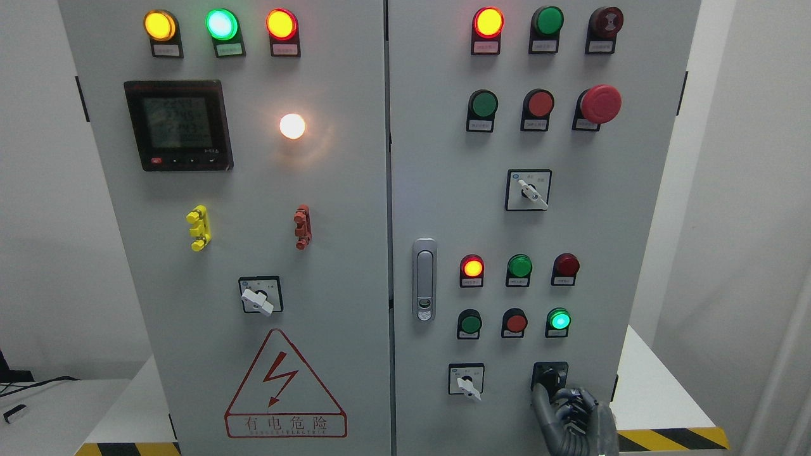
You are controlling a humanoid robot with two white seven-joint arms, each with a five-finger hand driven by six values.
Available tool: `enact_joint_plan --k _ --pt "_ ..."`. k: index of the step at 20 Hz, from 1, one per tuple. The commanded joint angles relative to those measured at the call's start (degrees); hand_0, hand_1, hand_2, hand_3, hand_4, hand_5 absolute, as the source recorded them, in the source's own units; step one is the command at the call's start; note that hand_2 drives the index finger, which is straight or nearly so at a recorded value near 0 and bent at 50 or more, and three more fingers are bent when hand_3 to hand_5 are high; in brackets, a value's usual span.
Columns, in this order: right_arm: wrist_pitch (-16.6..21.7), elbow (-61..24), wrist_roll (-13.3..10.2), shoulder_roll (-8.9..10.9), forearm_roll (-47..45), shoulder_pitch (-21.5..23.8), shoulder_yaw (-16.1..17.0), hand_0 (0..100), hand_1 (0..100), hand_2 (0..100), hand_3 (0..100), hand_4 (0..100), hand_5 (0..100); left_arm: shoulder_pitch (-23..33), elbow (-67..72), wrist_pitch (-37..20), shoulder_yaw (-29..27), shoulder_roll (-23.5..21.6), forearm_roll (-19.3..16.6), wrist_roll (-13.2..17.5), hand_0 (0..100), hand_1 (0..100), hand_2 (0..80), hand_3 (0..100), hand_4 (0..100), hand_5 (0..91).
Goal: Trip black knob to open circuit
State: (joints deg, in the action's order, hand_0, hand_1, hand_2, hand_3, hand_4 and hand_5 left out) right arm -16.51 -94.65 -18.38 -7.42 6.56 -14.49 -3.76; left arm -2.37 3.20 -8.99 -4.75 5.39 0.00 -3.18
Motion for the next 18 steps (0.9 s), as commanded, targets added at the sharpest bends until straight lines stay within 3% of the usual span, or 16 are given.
enact_joint_plan --k 1,18 --pt "0.34 -0.01 -0.16 -0.22 -0.14 -0.28 -0.28 32 62 57 91 92 100 0.0 -0.04 0.03 0.0 0.06 -1.76 0.02 12 39 0.0 0 0 0.0" --pt "0.16 -0.36 -0.25 -0.14 -2.87 -0.37 -0.28 32 62 58 91 92 100 0.0 -0.04 0.03 0.0 -0.03 -1.76 0.02 12 39 0.0 0 0 0.0"
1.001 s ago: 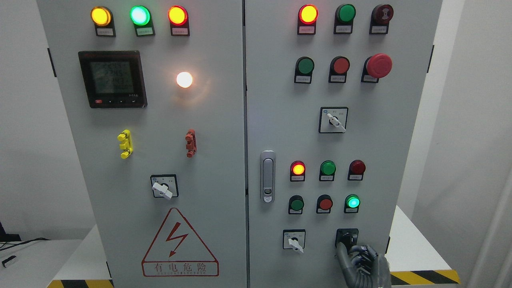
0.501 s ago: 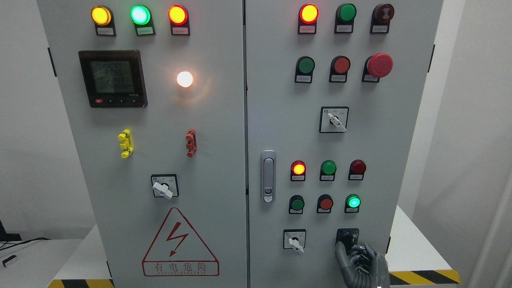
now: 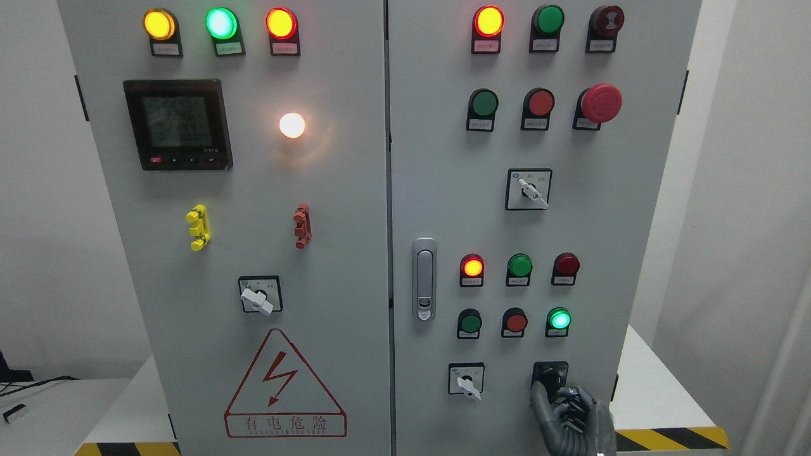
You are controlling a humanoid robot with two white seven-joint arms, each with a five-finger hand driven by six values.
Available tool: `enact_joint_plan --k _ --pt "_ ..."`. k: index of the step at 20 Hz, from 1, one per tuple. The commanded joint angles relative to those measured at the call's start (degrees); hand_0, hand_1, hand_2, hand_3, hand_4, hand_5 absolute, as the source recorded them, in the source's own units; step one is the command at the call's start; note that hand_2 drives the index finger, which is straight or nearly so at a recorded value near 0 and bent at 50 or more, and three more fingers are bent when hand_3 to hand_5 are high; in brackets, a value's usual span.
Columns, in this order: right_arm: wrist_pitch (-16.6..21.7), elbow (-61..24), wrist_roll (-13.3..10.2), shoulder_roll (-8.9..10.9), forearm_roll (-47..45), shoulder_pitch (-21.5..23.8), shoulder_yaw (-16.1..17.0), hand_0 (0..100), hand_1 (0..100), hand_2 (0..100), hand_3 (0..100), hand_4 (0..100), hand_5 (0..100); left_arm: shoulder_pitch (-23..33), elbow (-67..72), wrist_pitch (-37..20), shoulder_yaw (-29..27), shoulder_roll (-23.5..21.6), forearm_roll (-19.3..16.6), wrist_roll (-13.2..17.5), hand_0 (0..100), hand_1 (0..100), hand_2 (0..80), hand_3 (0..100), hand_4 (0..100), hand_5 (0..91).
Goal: Trip black knob to open circuit
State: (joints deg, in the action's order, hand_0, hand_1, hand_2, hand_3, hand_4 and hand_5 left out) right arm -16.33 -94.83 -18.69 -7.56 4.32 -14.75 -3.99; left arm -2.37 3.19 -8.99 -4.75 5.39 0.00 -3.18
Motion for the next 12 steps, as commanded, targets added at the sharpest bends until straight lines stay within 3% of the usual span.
enact_joint_plan --k 1,12 --pt "-0.02 -0.18 0.06 -0.08 -0.72 -0.2 -0.06 32 62 58 91 92 100 0.0 -0.03 0.03 0.0 -0.03 -1.76 0.02 12 39 0.0 0 0 0.0" --pt "-0.02 -0.18 0.06 -0.09 -2.3 -0.37 -0.14 32 62 58 91 92 100 0.0 0.06 0.03 0.0 -0.03 -1.76 0.02 12 39 0.0 0 0 0.0"
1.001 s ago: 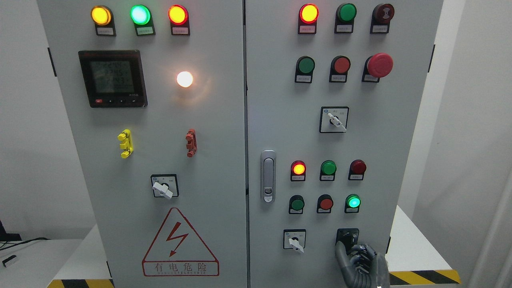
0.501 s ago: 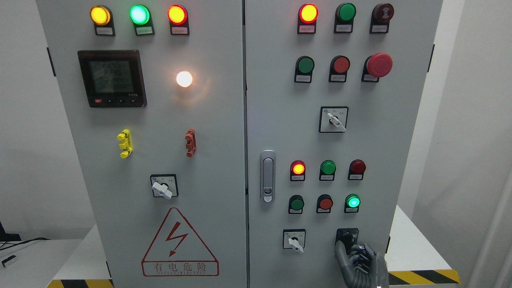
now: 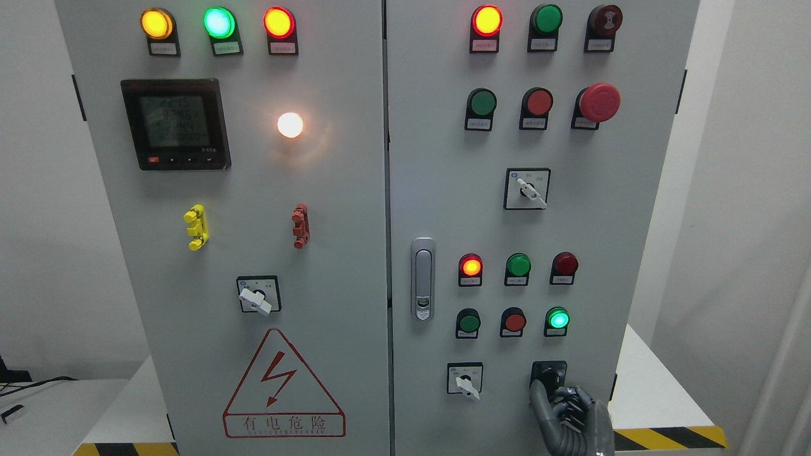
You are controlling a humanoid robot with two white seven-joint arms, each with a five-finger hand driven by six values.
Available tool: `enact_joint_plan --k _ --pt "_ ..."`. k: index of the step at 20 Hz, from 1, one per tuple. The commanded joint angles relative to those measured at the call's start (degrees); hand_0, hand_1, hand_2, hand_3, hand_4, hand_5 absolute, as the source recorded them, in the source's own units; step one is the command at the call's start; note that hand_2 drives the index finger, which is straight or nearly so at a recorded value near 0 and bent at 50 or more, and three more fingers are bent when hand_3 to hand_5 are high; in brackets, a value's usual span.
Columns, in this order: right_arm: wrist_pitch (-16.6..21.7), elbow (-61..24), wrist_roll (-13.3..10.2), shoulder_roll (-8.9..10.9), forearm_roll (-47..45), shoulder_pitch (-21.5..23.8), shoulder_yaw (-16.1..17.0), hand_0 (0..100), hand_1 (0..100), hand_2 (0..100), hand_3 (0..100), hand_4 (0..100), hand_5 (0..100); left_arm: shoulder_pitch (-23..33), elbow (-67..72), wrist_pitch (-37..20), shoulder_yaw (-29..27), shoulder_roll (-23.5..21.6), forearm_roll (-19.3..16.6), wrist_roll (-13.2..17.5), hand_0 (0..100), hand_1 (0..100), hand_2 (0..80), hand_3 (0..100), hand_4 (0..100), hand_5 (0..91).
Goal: Trip black knob to open circuit
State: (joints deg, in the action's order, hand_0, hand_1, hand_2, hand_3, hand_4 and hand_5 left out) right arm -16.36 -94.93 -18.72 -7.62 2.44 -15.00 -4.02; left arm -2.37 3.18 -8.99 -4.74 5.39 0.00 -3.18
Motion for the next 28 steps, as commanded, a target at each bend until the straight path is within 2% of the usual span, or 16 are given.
enact_joint_plan --k 1,20,28 --pt "0.1 -0.08 0.09 -0.03 -0.42 -0.29 -0.11 32 62 58 91 92 100 0.0 -0.02 0.03 0.0 0.06 -1.76 0.02 12 39 0.0 0 0 0.0" --pt "-0.33 -0.08 0.09 -0.12 0.29 -0.29 -0.29 32 62 57 91 92 100 0.0 -0.02 0.03 0.0 0.06 -1.76 0.02 12 39 0.0 0 0 0.0" --pt "-0.42 -0.08 0.09 -0.12 0.9 -0.29 -0.46 33 66 57 91 91 100 0.0 0.07 0.03 0.0 -0.03 -1.76 0.02 12 39 0.0 0 0 0.0"
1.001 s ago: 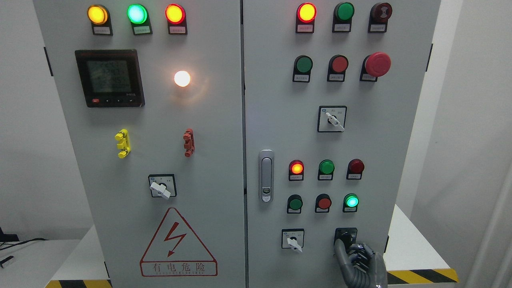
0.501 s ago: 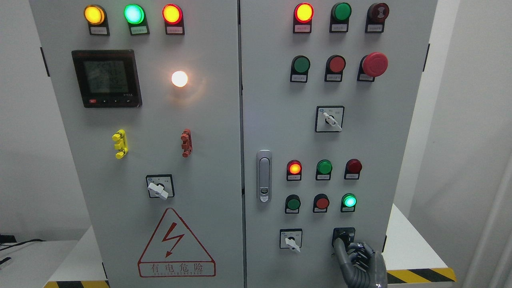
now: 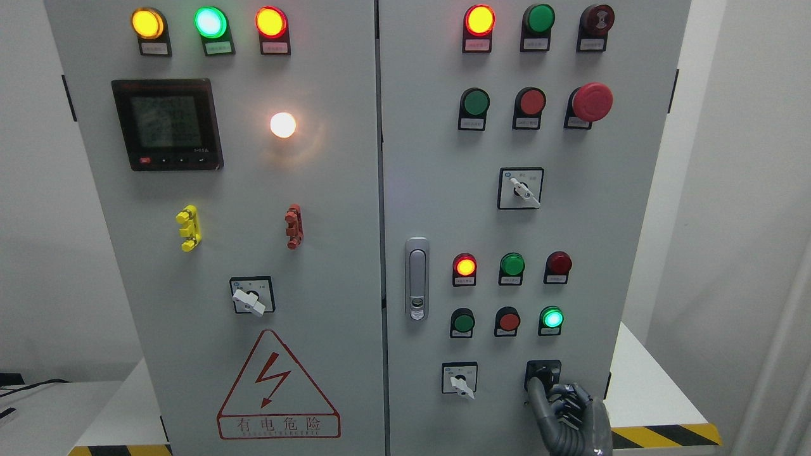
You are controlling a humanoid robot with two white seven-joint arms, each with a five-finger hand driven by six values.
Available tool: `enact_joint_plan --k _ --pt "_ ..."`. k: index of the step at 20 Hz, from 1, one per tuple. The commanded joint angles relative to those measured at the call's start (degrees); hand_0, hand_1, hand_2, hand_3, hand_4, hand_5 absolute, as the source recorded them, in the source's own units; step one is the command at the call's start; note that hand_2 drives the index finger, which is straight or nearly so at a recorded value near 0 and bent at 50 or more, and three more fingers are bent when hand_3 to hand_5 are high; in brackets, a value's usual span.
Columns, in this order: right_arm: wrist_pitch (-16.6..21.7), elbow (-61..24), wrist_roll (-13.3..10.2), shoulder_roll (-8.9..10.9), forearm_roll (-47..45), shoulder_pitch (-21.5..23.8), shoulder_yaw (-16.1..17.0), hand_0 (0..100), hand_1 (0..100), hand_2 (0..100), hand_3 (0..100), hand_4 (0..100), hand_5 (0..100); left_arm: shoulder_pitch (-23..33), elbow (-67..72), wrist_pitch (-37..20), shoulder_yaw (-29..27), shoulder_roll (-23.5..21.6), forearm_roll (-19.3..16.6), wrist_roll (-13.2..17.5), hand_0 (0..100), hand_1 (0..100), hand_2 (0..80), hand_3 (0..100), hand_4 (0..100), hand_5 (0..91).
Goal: Trip black knob to open circuit
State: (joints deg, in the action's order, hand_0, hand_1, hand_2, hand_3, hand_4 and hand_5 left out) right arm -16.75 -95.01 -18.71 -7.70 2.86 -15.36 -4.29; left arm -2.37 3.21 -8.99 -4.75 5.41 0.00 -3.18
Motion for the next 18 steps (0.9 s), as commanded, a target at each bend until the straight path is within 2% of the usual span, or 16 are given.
enact_joint_plan --k 1,18 --pt "-0.04 0.09 0.08 -0.04 1.43 0.07 -0.19 33 67 57 90 91 100 0.0 -0.04 0.03 0.0 -0.05 -1.76 0.02 12 39 0.0 0 0 0.0" --pt "-0.04 0.44 0.08 -0.04 4.43 0.24 -0.11 31 69 57 90 91 99 0.0 -0.04 0.03 0.0 -0.05 -1.76 0.02 12 39 0.0 0 0 0.0"
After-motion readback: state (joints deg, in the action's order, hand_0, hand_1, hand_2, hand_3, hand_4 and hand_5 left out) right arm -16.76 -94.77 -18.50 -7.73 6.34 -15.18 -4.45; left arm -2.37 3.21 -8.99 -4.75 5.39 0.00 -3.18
